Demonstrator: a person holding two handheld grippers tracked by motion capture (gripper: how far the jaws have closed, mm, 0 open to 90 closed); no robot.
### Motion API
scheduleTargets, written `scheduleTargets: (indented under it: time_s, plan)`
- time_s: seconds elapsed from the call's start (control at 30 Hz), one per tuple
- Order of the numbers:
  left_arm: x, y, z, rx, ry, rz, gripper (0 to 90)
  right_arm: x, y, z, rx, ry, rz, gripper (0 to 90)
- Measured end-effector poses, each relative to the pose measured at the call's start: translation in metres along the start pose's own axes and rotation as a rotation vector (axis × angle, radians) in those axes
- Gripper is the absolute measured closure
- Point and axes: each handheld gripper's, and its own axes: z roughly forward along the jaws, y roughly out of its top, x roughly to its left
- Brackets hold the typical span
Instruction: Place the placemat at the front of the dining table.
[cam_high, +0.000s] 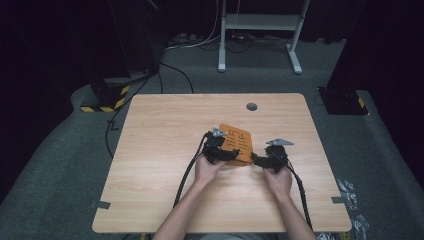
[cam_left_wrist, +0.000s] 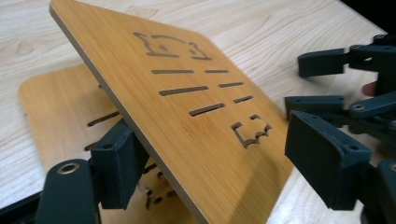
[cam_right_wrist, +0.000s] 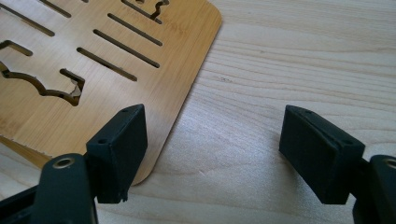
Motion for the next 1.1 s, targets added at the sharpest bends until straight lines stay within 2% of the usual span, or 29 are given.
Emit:
scheduleTargets:
  time_s: [0.4,0.5,0.63,0.93,1.1]
  plan:
    - [-0.012,0.006,0.002,-0.002,0.004,0.026,27.2,0.000,-0.001,-0.001,0.002,-0.021,0.000,26.8]
    - [-0.017,0.008,0.003,0.006,0.013,0.056,30.0,0.000,-0.001,-0.002,0.006,-0.023,-0.003,27.6]
    - [-0.023,0.011,0.005,0.024,0.018,0.074,33.5,0.001,-0.001,-0.001,0.001,-0.035,-0.001,28.2]
    - [-0.035,0.014,0.012,0.028,0.041,0.141,39.1,0.003,-0.001,-0.002,0.007,-0.056,-0.009,30.2]
    - [-0.038,0.016,0.014,0.024,0.031,0.130,43.7,0.003,-0.001,-0.001,0.005,-0.065,-0.016,30.8]
